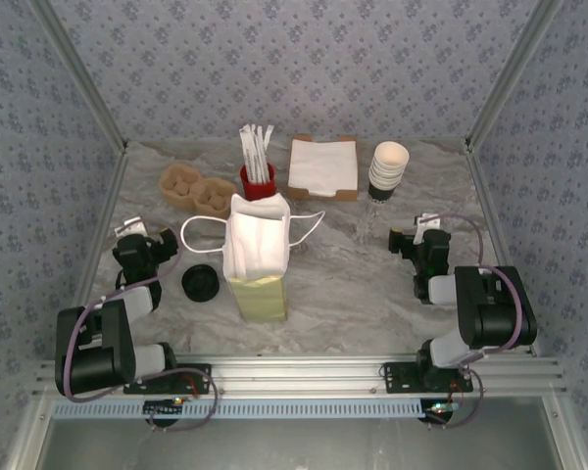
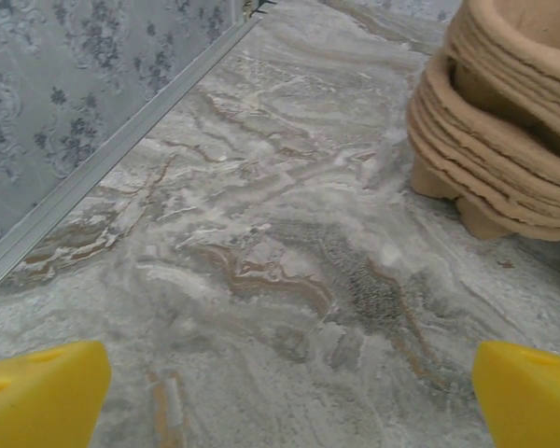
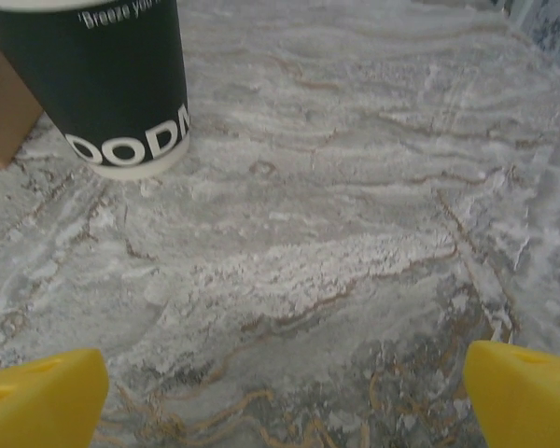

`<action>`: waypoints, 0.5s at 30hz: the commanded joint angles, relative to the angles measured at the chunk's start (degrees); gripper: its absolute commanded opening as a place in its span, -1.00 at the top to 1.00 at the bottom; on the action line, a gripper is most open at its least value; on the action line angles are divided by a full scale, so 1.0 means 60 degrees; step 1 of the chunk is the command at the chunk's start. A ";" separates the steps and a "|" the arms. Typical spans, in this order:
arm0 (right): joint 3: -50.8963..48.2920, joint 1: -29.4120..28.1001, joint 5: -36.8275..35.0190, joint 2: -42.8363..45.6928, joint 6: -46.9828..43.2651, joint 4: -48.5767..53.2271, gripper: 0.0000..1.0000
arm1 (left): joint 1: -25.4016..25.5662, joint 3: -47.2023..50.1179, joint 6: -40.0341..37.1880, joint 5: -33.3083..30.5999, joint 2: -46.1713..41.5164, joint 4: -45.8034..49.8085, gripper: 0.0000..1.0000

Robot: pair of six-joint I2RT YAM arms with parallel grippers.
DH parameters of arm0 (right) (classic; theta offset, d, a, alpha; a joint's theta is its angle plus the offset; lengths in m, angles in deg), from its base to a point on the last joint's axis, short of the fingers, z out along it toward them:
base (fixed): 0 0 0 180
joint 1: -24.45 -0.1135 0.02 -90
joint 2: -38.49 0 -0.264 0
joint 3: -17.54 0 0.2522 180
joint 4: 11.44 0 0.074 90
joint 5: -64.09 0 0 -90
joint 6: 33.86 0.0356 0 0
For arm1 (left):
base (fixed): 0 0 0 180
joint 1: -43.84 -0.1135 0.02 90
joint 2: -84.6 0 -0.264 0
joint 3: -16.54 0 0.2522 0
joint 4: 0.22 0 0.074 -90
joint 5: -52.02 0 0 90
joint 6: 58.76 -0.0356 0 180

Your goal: Pack the takeout coffee

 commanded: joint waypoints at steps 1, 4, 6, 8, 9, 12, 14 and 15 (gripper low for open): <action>0.0437 -0.0020 -0.0346 -0.0013 -0.0138 0.0015 -1.00 | 0.0071 0.0204 0.0306 0.0842 0.0191 -0.1674 -0.99; 0.0642 0.0072 -0.0205 -0.0065 -0.0055 0.0316 -1.00 | 0.0704 0.0095 -0.0349 0.0583 0.0754 -0.2156 -0.99; 0.0643 0.0066 -0.0212 -0.0070 -0.0061 0.0332 -1.00 | 0.0911 0.0035 -0.0545 0.0566 0.1355 -0.2671 -0.98; 0.0646 0.0072 -0.0197 -0.0054 -0.0048 0.0354 -1.00 | 0.1024 0.0001 -0.0623 0.0468 0.2141 -0.3327 -0.99; 0.0646 0.0061 -0.0203 -0.0057 -0.0050 0.0359 -1.00 | 0.1074 -0.0057 -0.0679 0.0430 0.2535 -0.3750 -0.99; 0.0647 0.0083 -0.0164 -0.0056 -0.0046 0.0368 -1.00 | 0.1236 -0.0738 -0.0812 0.0246 0.2457 -0.2321 -0.99; 0.0647 0.0098 -0.0168 -0.0067 -0.0046 0.0370 -1.00 | 0.1338 -0.0848 -0.0872 0.0048 0.2398 -0.1968 -0.98; 0.0647 0.0095 -0.0156 -0.0059 -0.0046 0.0370 -1.00 | 0.1380 -0.0789 -0.0894 -0.0010 0.2455 -0.2212 -0.99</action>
